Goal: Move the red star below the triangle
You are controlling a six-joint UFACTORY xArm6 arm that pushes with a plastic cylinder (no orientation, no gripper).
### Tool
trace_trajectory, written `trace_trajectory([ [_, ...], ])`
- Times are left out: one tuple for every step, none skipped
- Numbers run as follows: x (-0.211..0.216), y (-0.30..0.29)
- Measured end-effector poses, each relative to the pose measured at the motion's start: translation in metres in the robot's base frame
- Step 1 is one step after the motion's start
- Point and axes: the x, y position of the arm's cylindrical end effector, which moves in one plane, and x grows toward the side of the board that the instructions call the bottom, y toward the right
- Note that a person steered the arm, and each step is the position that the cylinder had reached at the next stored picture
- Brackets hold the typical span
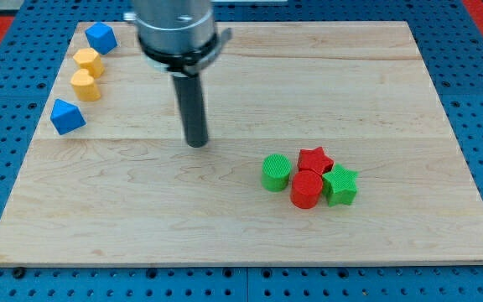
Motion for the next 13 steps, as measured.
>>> trace_trajectory([
  [0.003,0.001],
  [0.003,0.001],
  [0.004,0.01],
  [0.016,0.062],
  [0.023,0.122],
  [0.007,0.13],
  [0.016,0.175],
  [0.016,0.246],
  [0.05,0.275],
  [0.059,0.238],
  [0.056,0.176],
  [0.046,0.128],
  [0.043,0.09],
])
